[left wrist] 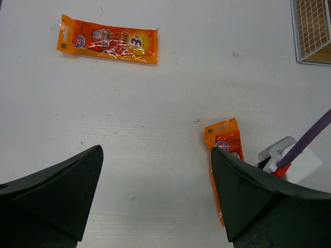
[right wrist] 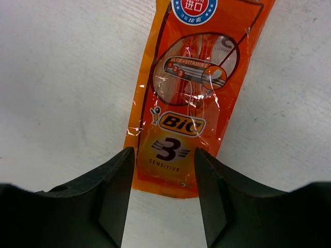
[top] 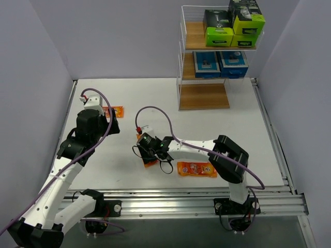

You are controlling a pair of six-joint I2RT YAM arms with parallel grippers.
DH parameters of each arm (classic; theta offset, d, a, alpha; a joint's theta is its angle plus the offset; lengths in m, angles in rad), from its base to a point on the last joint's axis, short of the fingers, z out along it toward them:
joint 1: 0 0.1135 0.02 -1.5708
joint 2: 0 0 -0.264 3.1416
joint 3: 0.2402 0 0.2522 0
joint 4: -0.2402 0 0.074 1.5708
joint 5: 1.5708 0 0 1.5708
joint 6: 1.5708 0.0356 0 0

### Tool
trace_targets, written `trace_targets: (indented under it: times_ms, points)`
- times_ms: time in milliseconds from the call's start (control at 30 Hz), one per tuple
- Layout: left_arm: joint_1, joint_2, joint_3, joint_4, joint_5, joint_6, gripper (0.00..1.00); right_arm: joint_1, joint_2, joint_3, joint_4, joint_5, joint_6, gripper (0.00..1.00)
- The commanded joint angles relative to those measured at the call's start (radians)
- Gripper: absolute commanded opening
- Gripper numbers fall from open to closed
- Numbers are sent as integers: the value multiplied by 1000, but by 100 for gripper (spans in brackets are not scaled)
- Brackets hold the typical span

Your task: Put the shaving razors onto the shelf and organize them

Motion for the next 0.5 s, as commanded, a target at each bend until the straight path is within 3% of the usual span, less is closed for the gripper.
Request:
trace_targets:
  times_ms: [0,467]
  points:
    - [6,-15,8,25,10,-4,94,22,32,57,-95,85,14,46]
    - [6,-23,4,25,28,-7,94,39,93,15,-94,127,61,35]
